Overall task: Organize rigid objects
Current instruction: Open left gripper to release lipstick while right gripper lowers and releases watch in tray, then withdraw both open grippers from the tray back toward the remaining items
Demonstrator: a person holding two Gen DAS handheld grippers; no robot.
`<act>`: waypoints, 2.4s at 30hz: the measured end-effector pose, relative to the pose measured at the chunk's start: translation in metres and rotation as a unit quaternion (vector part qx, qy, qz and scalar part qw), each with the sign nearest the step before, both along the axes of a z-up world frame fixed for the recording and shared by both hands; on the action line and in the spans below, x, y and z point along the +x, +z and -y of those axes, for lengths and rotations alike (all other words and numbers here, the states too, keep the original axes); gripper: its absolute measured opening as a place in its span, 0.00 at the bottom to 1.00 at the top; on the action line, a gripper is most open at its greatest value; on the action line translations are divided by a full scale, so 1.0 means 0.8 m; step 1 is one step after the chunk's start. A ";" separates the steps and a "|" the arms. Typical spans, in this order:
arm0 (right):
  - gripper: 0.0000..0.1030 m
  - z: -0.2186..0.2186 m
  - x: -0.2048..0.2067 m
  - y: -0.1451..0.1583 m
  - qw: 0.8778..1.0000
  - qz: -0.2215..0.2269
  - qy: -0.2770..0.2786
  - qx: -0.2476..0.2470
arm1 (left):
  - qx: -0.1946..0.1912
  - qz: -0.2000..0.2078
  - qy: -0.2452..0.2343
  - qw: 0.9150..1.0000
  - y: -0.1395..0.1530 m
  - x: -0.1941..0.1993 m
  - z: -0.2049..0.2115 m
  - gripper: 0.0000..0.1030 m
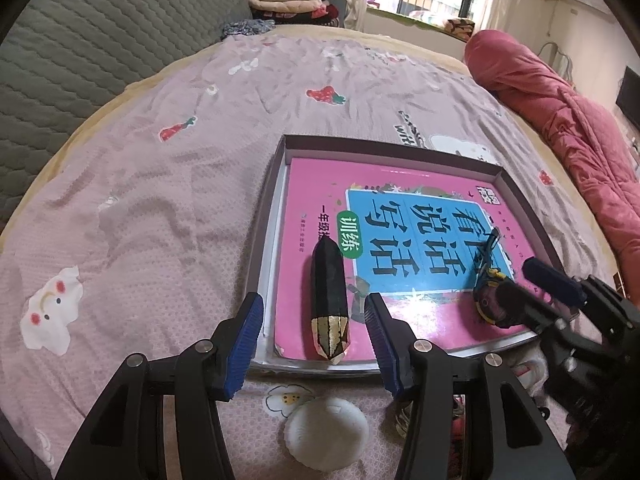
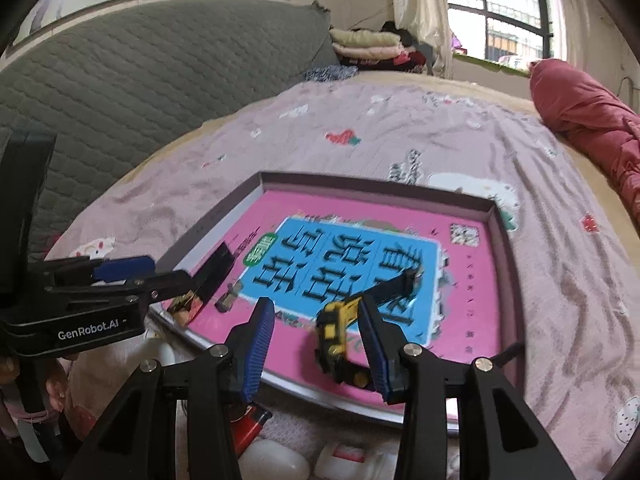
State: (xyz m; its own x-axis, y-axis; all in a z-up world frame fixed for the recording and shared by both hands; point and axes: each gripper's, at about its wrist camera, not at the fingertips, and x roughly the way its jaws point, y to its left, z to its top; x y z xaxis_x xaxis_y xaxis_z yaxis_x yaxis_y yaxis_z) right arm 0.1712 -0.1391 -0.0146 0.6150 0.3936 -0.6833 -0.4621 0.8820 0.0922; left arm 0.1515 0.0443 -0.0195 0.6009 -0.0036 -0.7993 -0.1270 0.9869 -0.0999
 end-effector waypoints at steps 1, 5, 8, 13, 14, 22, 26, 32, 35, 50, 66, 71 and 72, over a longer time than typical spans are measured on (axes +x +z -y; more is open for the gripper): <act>0.42 0.003 0.001 0.001 1.000 0.001 -0.004 0.003 | 0.000 0.002 -0.001 1.000 0.001 -0.001 0.000 0.55; 0.43 0.018 0.003 0.005 1.000 0.003 -0.022 0.010 | 0.000 0.010 -0.006 1.000 0.007 -0.005 0.002 0.60; 0.44 0.030 0.003 0.009 0.999 0.007 -0.034 0.011 | -0.001 0.014 -0.009 1.000 0.010 -0.007 0.005 0.62; 0.46 0.052 -0.001 0.015 0.999 0.014 -0.050 0.017 | 0.000 0.019 -0.019 1.000 0.016 -0.012 0.014 0.64; 0.47 0.054 -0.002 0.015 0.998 0.015 -0.052 0.016 | 0.000 0.020 -0.022 1.000 0.017 -0.014 0.016 0.64; 0.48 0.069 -0.012 0.027 0.997 0.036 -0.066 0.017 | -0.007 0.021 -0.025 0.999 0.019 -0.028 0.011 0.65; 0.51 0.077 -0.018 0.032 0.996 0.044 -0.077 0.029 | -0.014 0.020 -0.022 0.999 0.019 -0.036 0.007 0.65; 0.52 0.085 -0.027 0.036 0.995 0.041 -0.081 0.039 | -0.016 0.026 -0.028 0.999 0.021 -0.041 0.007 0.65; 0.52 0.087 -0.034 0.038 0.995 0.043 -0.085 0.038 | -0.020 0.029 -0.031 0.999 0.025 -0.043 0.006 0.65; 0.52 0.096 -0.060 0.049 0.991 0.033 -0.120 0.039 | -0.025 0.035 -0.048 0.998 0.044 -0.057 0.007 0.65; 0.52 0.081 -0.097 0.065 0.993 0.026 -0.112 0.022 | -0.025 0.035 -0.058 0.997 0.055 -0.070 0.003 0.65; 0.52 0.079 -0.104 0.070 0.993 0.029 -0.108 0.025 | -0.024 0.037 -0.058 0.997 0.059 -0.072 0.001 0.65; 0.52 0.078 -0.105 0.070 0.994 0.030 -0.106 0.025 | -0.024 0.037 -0.058 0.997 0.059 -0.072 0.001 0.65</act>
